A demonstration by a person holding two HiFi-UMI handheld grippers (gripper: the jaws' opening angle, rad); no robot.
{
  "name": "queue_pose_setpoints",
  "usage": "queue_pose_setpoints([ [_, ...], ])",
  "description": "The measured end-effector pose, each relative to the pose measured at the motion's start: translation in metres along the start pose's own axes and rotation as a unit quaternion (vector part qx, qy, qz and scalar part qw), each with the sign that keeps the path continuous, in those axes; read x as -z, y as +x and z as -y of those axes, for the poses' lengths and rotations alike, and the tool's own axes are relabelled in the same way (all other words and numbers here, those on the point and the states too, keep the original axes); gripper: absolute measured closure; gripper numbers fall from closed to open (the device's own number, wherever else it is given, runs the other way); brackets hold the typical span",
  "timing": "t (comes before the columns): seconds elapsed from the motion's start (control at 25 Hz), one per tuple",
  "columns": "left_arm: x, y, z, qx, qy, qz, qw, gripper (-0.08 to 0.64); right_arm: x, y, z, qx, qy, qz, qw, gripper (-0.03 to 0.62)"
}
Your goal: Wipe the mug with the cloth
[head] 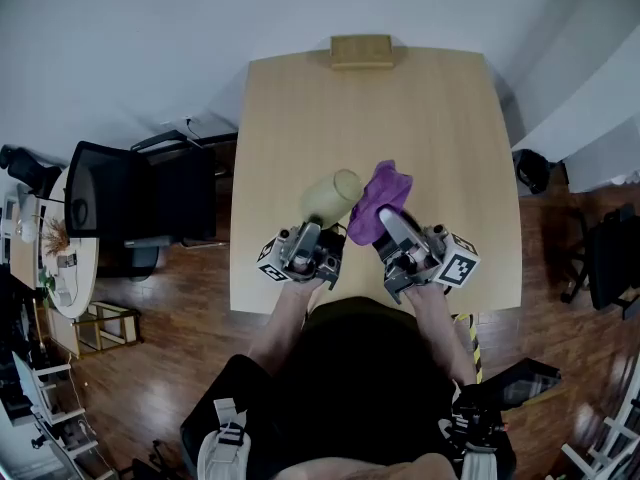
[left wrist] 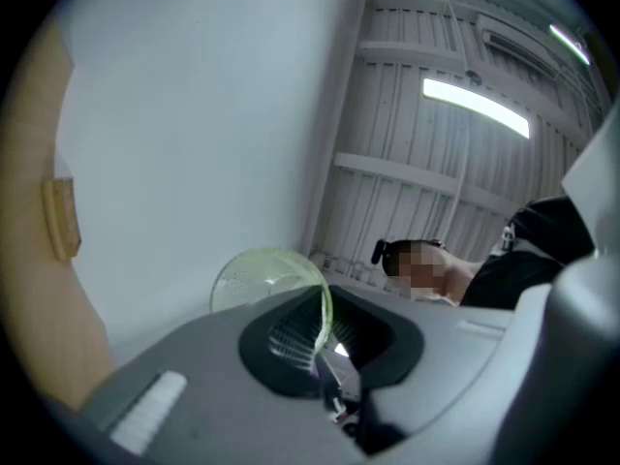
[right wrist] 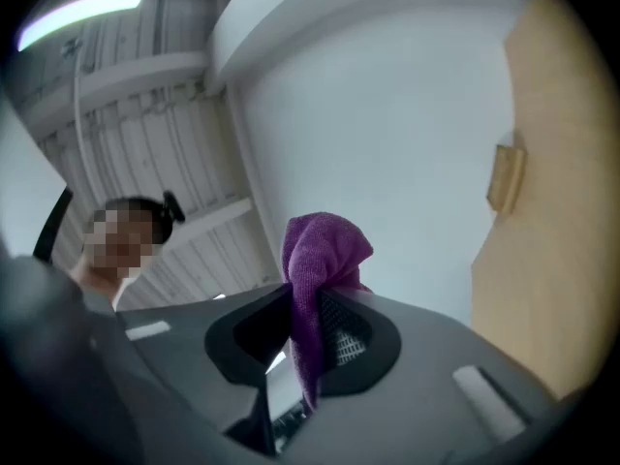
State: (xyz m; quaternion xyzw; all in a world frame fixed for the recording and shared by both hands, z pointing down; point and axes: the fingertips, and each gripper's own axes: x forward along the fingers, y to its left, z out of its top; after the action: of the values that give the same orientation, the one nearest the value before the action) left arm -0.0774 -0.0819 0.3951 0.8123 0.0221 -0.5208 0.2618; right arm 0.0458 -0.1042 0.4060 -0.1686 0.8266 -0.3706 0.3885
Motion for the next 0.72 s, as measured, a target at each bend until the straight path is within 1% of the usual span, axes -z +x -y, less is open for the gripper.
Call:
queue_pose_setpoints([
  [0.04,0.003,0.002,0.001,0.005,-0.011,0.006,0.9999,0.518,0.011,0.007,-0.005,0.006,-0.052,-0.037,0.998,0.532],
  [0.08,0.004,0.003,0.003,0.009,-0.021,0.014,0.9996,0.515,0.022,0.012,-0.008,0.013,-0.094,-0.071,0.993,0.532],
  [0.16,0.002,0.013,0.006,0.011,-0.033,0.028,0.999,0.512,0.044,0.016,-0.008,0.025,-0.152,-0.131,0.979,0.532],
  [0.2,0.001,0.02,0.008,0.011,-0.034,0.027,0.999,0.512,0.055,0.015,-0.007,0.032,-0.178,-0.162,0.97,0.532],
  [0.28,0.001,0.022,0.012,0.018,-0.031,0.013,0.9993,0.512,0.076,0.012,0.0,0.048,-0.238,-0.223,0.944,0.532],
  [0.32,0.0,0.017,0.012,0.022,-0.029,0.006,0.9993,0.512,0.083,0.009,0.003,0.056,-0.262,-0.246,0.931,0.532],
  [0.36,-0.001,0.01,0.013,0.026,-0.03,0.005,0.9992,0.512,0.087,0.006,0.006,0.063,-0.277,-0.26,0.923,0.532],
  [0.4,-0.004,0.003,0.014,0.032,-0.035,0.011,0.9988,0.514,0.086,0.003,0.01,0.071,-0.282,-0.266,0.919,0.532],
  [0.44,-0.008,-0.003,0.017,0.044,-0.045,0.022,0.9978,0.515,0.081,-0.002,0.015,0.082,-0.278,-0.263,0.92,0.532],
  [0.48,-0.013,-0.011,0.021,0.061,-0.056,0.033,0.9961,0.517,0.072,-0.007,0.02,0.095,-0.264,-0.251,0.927,0.532],
  [0.52,-0.016,-0.019,0.024,0.078,-0.065,0.04,0.9941,0.517,0.059,-0.012,0.023,0.102,-0.232,-0.224,0.941,0.532],
  [0.56,-0.018,-0.025,0.026,0.089,-0.069,0.043,0.9927,0.518,0.043,-0.015,0.023,0.096,-0.18,-0.184,0.962,0.532],
  [0.6,-0.019,-0.029,0.026,0.097,-0.07,0.042,0.992,0.518,0.026,-0.017,0.018,0.073,-0.112,-0.134,0.982,0.532],
  [0.64,-0.019,-0.032,0.026,0.101,-0.068,0.037,0.9919,0.518,0.011,-0.017,0.011,0.038,-0.04,-0.085,0.995,0.532],
  [0.68,-0.018,-0.032,0.026,0.105,-0.065,0.03,0.9919,0.518,0.0,-0.016,0.003,-0.002,0.026,-0.045,0.999,0.532],
  [0.72,-0.014,-0.028,0.028,0.108,-0.063,0.02,0.992,0.518,-0.005,-0.013,-0.006,-0.039,0.079,-0.02,0.996,0.532],
])
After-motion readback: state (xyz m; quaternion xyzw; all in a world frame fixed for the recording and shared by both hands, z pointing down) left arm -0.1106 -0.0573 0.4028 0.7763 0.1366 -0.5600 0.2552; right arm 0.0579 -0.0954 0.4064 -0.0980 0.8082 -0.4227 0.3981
